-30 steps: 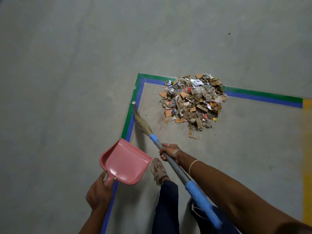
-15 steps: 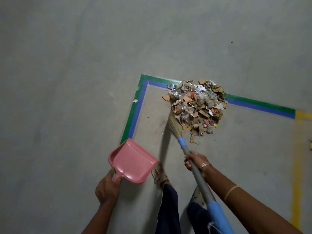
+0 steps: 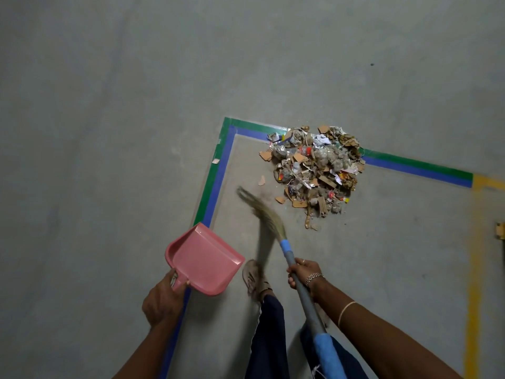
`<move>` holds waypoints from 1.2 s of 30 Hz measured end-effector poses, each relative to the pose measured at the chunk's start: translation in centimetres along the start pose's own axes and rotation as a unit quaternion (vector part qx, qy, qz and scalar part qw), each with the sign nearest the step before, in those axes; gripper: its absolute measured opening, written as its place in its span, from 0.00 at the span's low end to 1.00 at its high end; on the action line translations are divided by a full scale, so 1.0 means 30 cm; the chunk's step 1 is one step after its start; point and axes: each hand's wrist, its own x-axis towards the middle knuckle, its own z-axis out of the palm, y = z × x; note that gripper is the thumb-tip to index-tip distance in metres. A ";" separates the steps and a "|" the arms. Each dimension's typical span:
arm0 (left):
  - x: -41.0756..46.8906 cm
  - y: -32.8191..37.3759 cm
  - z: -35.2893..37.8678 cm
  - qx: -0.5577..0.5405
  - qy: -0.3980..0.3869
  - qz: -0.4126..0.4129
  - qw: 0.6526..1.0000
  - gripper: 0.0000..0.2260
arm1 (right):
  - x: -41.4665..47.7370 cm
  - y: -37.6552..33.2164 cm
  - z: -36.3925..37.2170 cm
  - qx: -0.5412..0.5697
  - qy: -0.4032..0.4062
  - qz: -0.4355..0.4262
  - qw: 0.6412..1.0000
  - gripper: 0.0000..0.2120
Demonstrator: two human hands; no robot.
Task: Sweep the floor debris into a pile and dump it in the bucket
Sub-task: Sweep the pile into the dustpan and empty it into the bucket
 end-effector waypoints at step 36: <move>0.093 0.074 -0.084 -0.070 0.007 -0.042 0.997 0.22 | 0.224 -0.388 0.141 0.064 -0.002 -0.050 0.997 0.06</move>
